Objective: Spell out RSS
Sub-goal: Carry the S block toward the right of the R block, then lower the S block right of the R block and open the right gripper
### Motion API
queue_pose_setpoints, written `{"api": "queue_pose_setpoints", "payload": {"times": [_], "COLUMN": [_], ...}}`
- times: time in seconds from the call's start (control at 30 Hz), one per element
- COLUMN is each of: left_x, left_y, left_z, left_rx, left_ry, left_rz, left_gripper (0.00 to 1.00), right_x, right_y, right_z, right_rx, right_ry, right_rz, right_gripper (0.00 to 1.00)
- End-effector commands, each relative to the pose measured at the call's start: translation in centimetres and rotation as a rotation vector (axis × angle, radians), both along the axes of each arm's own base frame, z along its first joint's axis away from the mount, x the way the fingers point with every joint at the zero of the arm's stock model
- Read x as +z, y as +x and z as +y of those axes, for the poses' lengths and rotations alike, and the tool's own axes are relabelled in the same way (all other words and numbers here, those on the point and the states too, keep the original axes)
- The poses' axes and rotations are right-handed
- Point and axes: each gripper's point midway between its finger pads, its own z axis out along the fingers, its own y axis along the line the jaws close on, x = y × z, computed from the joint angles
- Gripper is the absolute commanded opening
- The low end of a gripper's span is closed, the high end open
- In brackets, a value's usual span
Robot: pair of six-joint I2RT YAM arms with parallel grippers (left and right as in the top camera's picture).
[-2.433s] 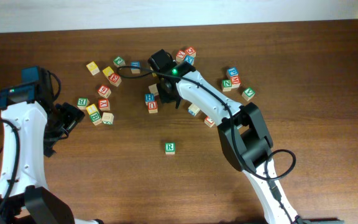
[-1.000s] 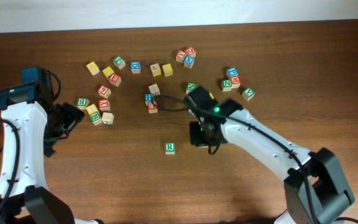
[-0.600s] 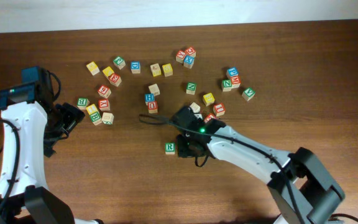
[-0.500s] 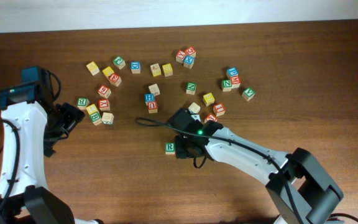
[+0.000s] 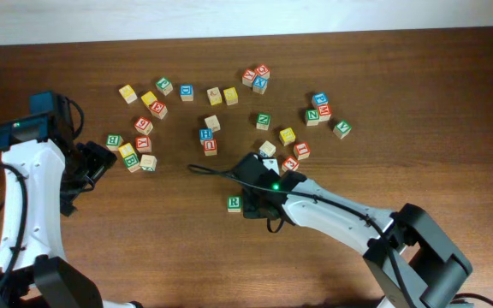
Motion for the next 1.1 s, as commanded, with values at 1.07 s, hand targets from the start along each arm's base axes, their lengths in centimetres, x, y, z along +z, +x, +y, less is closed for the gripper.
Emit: {"api": "queue_pose_setpoints", "payload": {"times": [1.07], "left_x": [-0.3], "left_y": [-0.1], "left_z": [0.1], "left_rx": [-0.005], "left_ry": [0.002], "left_rz": [0.011], "left_gripper": [0.99], "right_x": [-1.5], "right_y": [-0.4], "right_z": [1.2], "right_rx": [0.018], "right_ry": [-0.014], "right_rz": [-0.015], "right_gripper": [0.29]}}
